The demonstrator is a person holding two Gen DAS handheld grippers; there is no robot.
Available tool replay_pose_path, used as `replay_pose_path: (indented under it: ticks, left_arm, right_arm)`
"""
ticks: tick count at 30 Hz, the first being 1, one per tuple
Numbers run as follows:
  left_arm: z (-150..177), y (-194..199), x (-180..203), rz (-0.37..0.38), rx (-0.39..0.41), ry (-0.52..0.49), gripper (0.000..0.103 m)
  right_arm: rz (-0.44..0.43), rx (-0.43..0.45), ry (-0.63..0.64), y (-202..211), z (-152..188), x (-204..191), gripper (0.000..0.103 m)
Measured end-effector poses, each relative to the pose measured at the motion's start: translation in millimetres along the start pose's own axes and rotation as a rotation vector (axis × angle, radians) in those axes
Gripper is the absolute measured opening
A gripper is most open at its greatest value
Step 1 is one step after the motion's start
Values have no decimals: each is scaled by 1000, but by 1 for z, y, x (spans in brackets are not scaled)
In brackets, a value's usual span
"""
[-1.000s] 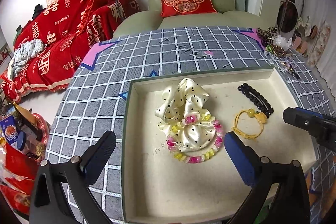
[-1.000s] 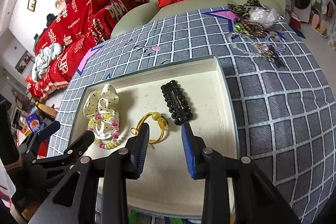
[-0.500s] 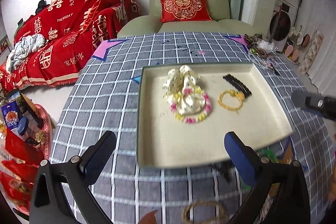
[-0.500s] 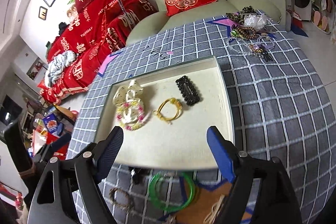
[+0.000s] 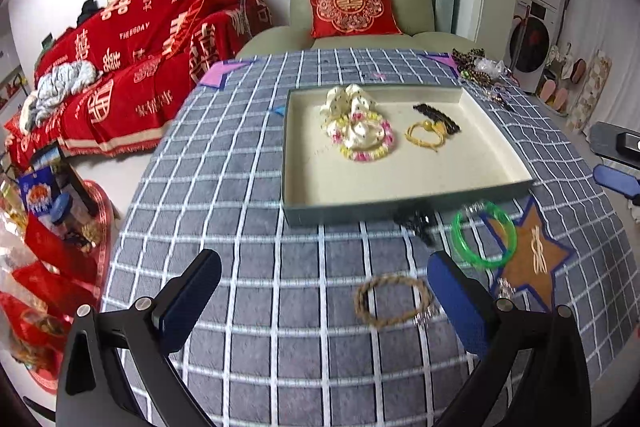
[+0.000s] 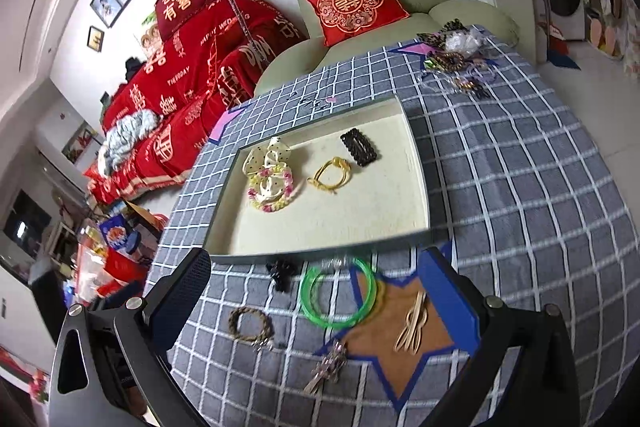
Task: Organize jewelry
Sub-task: 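Move both tools back toward the green bangle and star mat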
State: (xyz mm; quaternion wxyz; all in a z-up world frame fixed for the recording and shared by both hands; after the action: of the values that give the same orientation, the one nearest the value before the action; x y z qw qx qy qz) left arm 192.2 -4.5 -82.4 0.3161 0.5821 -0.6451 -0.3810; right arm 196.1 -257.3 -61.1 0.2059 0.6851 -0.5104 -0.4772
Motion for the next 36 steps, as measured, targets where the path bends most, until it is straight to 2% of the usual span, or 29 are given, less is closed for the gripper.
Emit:
replay_pose_path:
  ticks: [4,6,14,20,29,36]
  left_arm:
    - [14,1,-2,21,-23,3,103]
    - [23,4,-3,18,-24,5,103]
    - [44,-3,-6,11,-60,26,103]
    - [54,-14,-7,-3,-89,32,103]
    - [56,-33,-5,-1,-141,47,103]
    - [47,-45,-2,-13,-151,38,103]
  right_arm:
    - [35,-22,2,7,15,1,103]
    - [66,-29,13,10,22,2,103]
    - [92,-90,-14,10,59,21,103]
    - [160,-140,1,2,85,33,103]
    - [236,-167,2,-6,95,48,103]
    - [274,-181,-12,-14,93,56,103]
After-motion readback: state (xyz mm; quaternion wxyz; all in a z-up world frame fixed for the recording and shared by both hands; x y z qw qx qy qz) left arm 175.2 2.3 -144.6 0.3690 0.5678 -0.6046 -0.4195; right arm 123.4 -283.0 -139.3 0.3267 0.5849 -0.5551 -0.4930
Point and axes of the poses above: each gripper's, at about its wrist camera, not at the fingertips, and y roughly against the way its jaws point, x to its right, z to its underside, the point moved 3 cm from there along -y, roughly the way its jaws point, and after that the axes turned 9 degrees about -x, right-handed, at the moved point
